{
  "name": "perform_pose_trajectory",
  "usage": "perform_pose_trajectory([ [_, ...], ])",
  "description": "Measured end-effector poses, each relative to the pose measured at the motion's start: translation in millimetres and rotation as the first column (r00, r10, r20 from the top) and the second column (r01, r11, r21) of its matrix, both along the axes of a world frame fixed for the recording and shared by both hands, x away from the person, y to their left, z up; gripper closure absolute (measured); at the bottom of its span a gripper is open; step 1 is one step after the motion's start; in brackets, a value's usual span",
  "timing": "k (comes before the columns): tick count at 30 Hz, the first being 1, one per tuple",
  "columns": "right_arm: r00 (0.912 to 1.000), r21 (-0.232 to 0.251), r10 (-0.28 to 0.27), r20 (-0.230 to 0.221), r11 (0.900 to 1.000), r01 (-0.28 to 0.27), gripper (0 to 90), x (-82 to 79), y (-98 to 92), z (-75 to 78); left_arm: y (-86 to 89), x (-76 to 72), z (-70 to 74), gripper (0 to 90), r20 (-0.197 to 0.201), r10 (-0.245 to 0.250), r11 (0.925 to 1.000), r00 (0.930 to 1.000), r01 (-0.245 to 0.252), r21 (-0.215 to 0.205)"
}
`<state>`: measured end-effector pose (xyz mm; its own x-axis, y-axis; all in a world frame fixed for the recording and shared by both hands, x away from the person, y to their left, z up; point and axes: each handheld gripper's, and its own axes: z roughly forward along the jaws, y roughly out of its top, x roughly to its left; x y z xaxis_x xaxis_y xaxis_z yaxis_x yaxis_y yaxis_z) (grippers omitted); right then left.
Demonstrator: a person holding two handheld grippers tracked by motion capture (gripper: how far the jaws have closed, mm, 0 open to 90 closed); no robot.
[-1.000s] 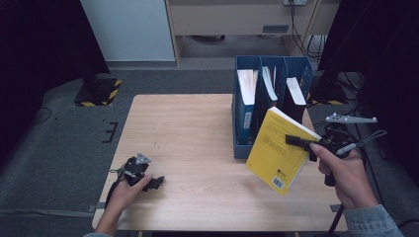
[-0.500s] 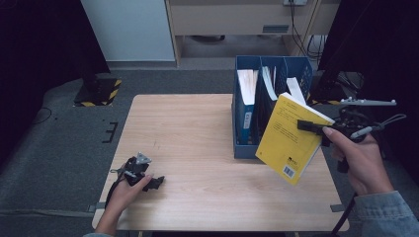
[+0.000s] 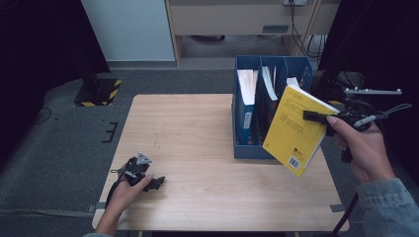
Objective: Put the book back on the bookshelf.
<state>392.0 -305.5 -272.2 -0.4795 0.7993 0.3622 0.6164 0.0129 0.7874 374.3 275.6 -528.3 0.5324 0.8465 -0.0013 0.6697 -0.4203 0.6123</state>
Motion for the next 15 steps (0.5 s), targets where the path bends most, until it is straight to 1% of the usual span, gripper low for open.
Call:
perform_pose_trajectory([
  [4, 0.9998, -0.004, -0.019, 0.001, 1.0, 0.019, 74.2, 4.9, -2.9, 3.3, -0.1, -0.5, 0.4, 0.0, -0.005, -0.007, 1.0, 1.0, 0.007, 0.004],
  [5, 0.9993, -0.015, -0.038, 0.0, 0.999, 0.038, 74.2, 9.4, -4.8, 4.8, -0.1, -0.3, 0.4, 0.0, -0.005, -0.009, 0.9999, 0.9999, 0.009, 0.004],
  [6, 0.9993, -0.015, -0.038, 0.0, 0.999, 0.038, 74.2, 9.4, -4.8, 4.8, -0.1, -0.3, 0.4, 0.0, -0.005, -0.009, 0.9999, 0.9999, 0.009, 0.004],
  [7, 0.9982, -0.022, -0.06, 0.001, 0.998, 0.06, 74.2, 12.8, -5.6, 4.2, -0.2, -0.2, 0.5, 0.0, -0.006, -0.009, 0.9999, 0.9999, 0.009, 0.005],
  [8, 0.9982, -0.022, -0.06, 0.001, 0.998, 0.06, 74.2, 12.8, -5.6, 4.2, -0.2, -0.2, 0.5, 0.0, -0.006, -0.009, 0.9999, 0.9999, 0.009, 0.005],
  [9, 0.9974, -0.037, -0.072, 0.003, 0.997, 0.072, 74.2, 16.5, -5.6, 3.1, -0.3, -0.2, 0.5, 0.0, -0.006, -0.009, 1.0, 0.9999, 0.009, 0.005],
  [11, 0.997, -0.049, -0.077, 0.005, 0.996, 0.077, 74.2, 20.0, -5.9, 2.3, -0.3, -0.2, 0.5, 0.0, -0.006, -0.009, 0.9999, 0.9999, 0.009, 0.005],
  [15, 0.9963, -0.061, -0.086, 0.005, 0.994, 0.086, 74.2, 24.8, -6.3, 3.6, -0.4, -0.3, 0.5, 0.0, -0.006, -0.008, 1.0, 0.9999, 0.008, 0.005],
])
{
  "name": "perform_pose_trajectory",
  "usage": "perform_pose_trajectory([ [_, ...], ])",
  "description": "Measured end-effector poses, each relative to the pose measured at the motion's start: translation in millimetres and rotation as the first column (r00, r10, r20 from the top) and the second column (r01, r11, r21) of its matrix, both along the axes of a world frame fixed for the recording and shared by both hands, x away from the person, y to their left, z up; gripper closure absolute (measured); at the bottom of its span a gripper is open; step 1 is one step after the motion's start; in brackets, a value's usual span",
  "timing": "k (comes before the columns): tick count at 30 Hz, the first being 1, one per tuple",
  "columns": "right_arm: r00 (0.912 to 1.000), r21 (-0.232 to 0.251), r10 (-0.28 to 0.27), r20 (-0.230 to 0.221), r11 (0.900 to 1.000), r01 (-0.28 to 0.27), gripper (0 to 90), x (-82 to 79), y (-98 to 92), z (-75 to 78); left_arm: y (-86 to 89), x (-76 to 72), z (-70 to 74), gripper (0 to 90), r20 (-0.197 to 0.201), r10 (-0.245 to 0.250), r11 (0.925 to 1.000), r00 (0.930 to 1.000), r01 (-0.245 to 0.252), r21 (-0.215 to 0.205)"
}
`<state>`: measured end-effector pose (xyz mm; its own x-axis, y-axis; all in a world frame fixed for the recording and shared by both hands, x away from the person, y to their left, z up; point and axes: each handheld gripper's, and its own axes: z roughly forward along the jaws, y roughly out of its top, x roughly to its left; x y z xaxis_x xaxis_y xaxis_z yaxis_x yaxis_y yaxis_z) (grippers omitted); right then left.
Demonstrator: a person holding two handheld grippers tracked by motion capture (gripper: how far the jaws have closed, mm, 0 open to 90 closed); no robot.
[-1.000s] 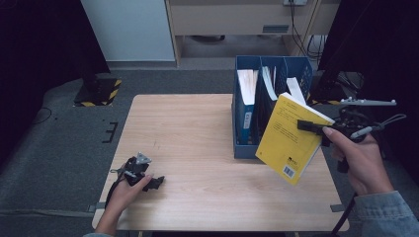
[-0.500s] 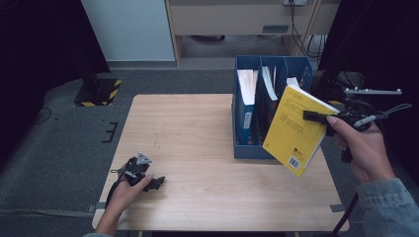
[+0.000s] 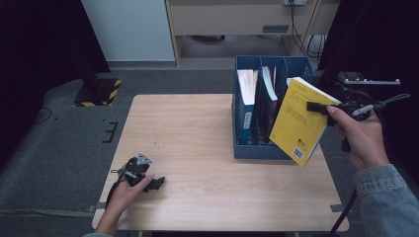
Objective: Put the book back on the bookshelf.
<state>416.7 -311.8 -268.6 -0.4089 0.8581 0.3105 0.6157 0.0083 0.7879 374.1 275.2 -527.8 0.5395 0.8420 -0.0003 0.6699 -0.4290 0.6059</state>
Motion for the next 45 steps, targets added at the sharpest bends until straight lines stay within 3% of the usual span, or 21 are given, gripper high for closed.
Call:
perform_pose_trajectory([
  [11, 0.9996, -0.049, -0.025, -0.012, 0.999, 0.025, 74.3, 13.7, 2.8, -0.5, -0.3, 0.1, 0.1, 0.0, 0.0, -0.005, 1.0, 1.0, 0.005, 0.001],
  [23, 0.9988, -0.069, -0.047, -0.018, 0.997, 0.045, 74.3, 25.0, 4.8, -0.6, -1.6, -0.2, -0.3, 0.0, 0.002, -0.001, 1.0, 1.0, 0.001, -0.007],
  [33, 0.9969, -0.078, -0.078, 0.009, 0.994, 0.078, 74.3, 31.1, 9.3, 3.2, -2.1, -0.4, -0.1, 0.0, 0.0, -0.005, 1.0, 1.0, 0.005, -0.003],
  [45, 0.9974, -0.094, -0.068, 0.02, 0.993, 0.07, 74.3, 40.3, 29.2, 2.7, -2.3, -0.3, 0.0, 0.0, 0.002, -0.01, 0.9999, 0.9999, 0.01, 0.0],
])
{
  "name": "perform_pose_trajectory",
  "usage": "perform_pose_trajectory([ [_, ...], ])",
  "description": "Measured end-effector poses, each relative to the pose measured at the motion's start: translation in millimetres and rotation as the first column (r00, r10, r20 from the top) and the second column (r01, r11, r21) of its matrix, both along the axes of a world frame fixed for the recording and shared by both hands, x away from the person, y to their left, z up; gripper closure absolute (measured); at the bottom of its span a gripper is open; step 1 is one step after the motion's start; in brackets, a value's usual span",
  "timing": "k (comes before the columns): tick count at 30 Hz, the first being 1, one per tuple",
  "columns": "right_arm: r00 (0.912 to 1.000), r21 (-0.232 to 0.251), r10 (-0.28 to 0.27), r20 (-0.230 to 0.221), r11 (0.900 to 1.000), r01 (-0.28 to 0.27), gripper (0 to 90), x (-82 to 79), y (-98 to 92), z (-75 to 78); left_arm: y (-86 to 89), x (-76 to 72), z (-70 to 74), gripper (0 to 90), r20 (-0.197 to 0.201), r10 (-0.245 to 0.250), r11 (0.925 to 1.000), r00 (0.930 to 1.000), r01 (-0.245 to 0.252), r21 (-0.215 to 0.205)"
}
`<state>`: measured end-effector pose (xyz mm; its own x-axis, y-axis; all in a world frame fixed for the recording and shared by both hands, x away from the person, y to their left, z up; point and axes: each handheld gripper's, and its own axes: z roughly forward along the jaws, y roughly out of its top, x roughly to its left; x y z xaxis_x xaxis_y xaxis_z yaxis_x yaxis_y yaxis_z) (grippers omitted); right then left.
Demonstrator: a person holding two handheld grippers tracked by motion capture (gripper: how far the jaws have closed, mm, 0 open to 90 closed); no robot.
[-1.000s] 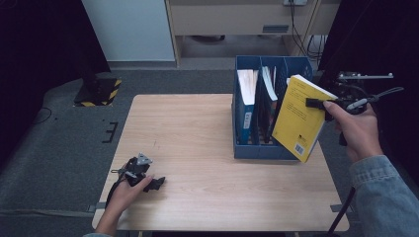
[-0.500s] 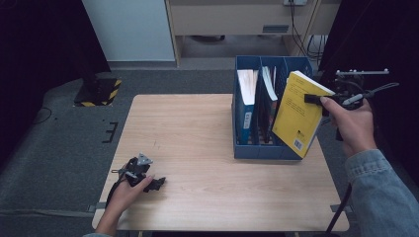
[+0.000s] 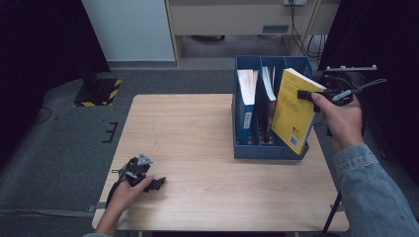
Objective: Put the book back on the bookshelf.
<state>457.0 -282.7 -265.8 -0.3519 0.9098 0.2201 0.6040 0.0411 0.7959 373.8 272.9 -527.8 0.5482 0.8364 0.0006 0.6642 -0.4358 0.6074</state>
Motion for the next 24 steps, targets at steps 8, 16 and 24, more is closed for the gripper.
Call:
perform_pose_trajectory([
  [8, 1.0, -0.034, -0.007, -0.005, 0.999, 0.007, 74.3, 12.3, 16.4, -1.4, -0.9, -0.2, -0.2, 0.0, 0.0, 0.004, 1.0, 1.0, -0.005, -0.005],
  [16, 0.9995, -0.058, -0.026, 0.021, 0.998, 0.027, 74.2, 23.1, 27.5, -0.1, -1.4, 0.8, 0.0, 0.0, -0.002, 0.0, 1.0, 1.0, 0.0, -0.005],
  [24, 0.9966, -0.049, -0.073, 0.036, 0.996, 0.075, 74.2, 34.2, 35.3, -8.6, -1.9, 0.5, -0.4, 0.0, 0.005, -0.001, 1.0, 1.0, 0.001, -0.004],
])
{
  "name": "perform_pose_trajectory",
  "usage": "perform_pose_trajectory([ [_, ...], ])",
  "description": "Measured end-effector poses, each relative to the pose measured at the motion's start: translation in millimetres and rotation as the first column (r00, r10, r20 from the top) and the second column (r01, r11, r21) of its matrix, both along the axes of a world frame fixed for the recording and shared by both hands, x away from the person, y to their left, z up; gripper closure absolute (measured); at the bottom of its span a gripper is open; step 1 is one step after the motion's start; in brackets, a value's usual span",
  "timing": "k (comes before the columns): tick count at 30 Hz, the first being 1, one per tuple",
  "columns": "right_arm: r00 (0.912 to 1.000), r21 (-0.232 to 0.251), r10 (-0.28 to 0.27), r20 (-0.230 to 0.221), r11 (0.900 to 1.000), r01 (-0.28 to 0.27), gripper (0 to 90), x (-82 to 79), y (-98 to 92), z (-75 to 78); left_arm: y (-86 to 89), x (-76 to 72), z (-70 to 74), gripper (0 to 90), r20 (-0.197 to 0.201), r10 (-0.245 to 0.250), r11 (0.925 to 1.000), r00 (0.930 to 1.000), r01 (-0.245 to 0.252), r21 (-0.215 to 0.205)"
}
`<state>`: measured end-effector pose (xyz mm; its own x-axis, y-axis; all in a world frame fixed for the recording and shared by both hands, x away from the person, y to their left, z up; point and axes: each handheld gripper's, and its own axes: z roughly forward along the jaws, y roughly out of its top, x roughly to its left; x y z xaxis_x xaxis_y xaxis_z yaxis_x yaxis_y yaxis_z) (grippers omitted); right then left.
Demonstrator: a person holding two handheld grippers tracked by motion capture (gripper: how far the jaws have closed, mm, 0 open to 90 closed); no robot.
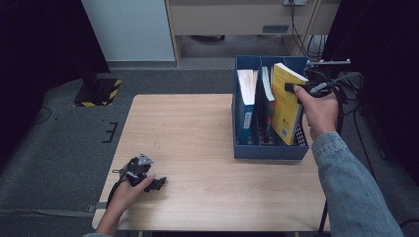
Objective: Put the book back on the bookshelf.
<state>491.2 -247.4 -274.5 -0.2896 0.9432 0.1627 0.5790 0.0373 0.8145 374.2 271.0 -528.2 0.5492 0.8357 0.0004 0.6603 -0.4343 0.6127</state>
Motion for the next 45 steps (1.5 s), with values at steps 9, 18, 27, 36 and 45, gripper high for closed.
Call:
perform_pose_trajectory([
  [9, 0.9997, -0.007, -0.025, 0.003, 1.0, 0.025, 74.0, 11.9, 12.0, -5.6, -0.2, -0.1, -0.1, 0.0, 0.001, 0.003, 1.0, 1.0, -0.003, -0.001],
  [18, 0.9989, 0.008, -0.047, 0.002, 0.999, 0.047, 74.0, 19.5, 15.3, -9.7, -0.6, -0.1, -0.1, 0.0, 0.002, 0.001, 1.0, 1.0, -0.001, 0.0],
  [27, 0.9983, 0.022, -0.058, -0.006, 0.998, 0.058, 74.0, 22.7, 16.2, -13.0, -1.8, 0.8, -0.1, 0.0, -0.001, -0.003, 1.0, 1.0, 0.003, -0.004],
  [36, 0.9974, 0.053, -0.071, -0.012, 0.996, 0.071, 73.6, 26.6, 15.6, -22.5, -4.1, 2.1, 0.2, 0.0, -0.005, -0.015, 0.9999, 0.9999, 0.015, -0.002],
  [45, 0.9975, 0.013, -0.071, -0.007, 0.997, 0.071, 73.7, 27.3, 24.0, -29.4, -4.4, 1.9, 0.4, 0.0, -0.007, -0.02, 0.9998, 0.9998, 0.02, 0.001],
])
